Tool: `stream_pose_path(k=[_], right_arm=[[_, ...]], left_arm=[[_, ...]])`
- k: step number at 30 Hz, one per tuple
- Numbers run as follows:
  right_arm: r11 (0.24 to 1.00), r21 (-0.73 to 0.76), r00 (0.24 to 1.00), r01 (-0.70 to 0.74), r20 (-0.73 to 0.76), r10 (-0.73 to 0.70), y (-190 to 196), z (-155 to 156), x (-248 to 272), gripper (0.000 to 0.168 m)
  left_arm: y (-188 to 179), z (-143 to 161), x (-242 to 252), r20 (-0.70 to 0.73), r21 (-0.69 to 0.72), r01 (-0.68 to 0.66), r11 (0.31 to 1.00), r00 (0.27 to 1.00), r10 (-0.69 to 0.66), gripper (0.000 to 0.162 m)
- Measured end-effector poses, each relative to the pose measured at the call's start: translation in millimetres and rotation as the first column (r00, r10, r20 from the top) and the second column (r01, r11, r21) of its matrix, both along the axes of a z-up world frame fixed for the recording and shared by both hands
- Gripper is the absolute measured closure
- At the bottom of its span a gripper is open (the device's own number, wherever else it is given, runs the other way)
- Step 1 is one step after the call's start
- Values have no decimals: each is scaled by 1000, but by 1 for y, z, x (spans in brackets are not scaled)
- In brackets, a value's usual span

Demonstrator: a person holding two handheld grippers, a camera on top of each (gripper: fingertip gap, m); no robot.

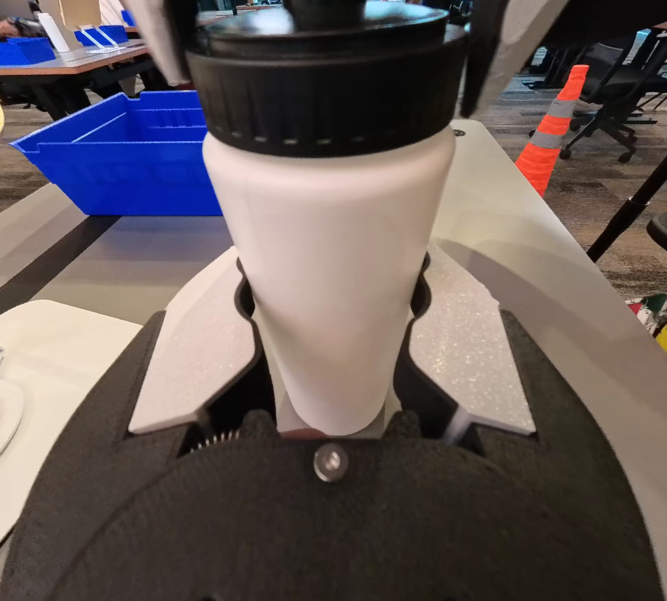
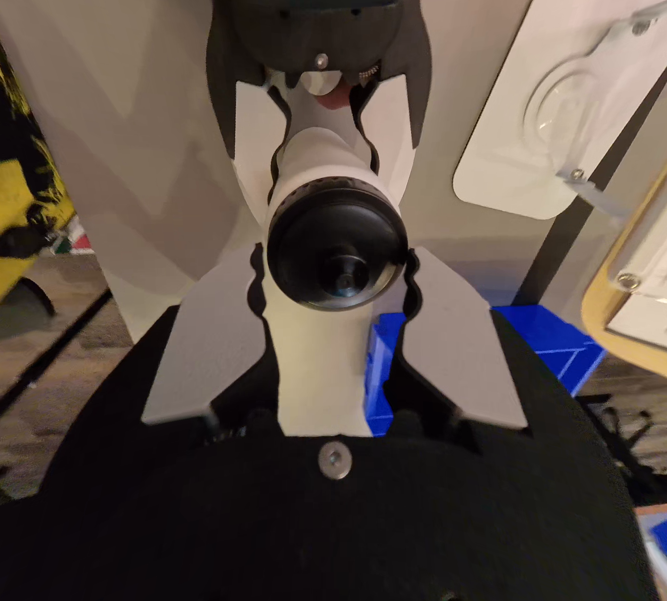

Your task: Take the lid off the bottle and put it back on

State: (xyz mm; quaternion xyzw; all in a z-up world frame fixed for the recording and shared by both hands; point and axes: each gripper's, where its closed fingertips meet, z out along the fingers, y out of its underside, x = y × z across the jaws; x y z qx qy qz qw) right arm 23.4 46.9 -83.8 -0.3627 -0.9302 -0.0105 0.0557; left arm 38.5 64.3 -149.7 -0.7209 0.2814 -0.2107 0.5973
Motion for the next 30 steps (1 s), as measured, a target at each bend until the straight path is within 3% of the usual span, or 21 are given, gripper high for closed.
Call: stream_pose_path(k=[1,3,7,9,14,30], right_arm=[[999,11,999,-36,-9,36,1,1,-2,83],[991,35,991,-131,-22,132,1,1,-5,81],[971,43,972,-235,12,235,0,-4,-3,93],[978,19,978,-207,8,207,-1,-4,-3,93],[994,-19,995,104,9,-104,2,-4,-3,93],[997,-21,997,76,-13,-76,2,-5,-2,92]], left_arm=[[0,0,0,0,0,0,1000,1000,0,75],[0,0,0,1,0,0,1000,1000,0,75],[0,0,0,2,-1,-1,1000,1000,1,75],[0,0,0,1,0,0,1000,1000,0,75],[1,-9,-4,-33,-15,-12,1000,999,12,76],[2,-8,-2,-10,-19,-19,1000,1000,19,76]])
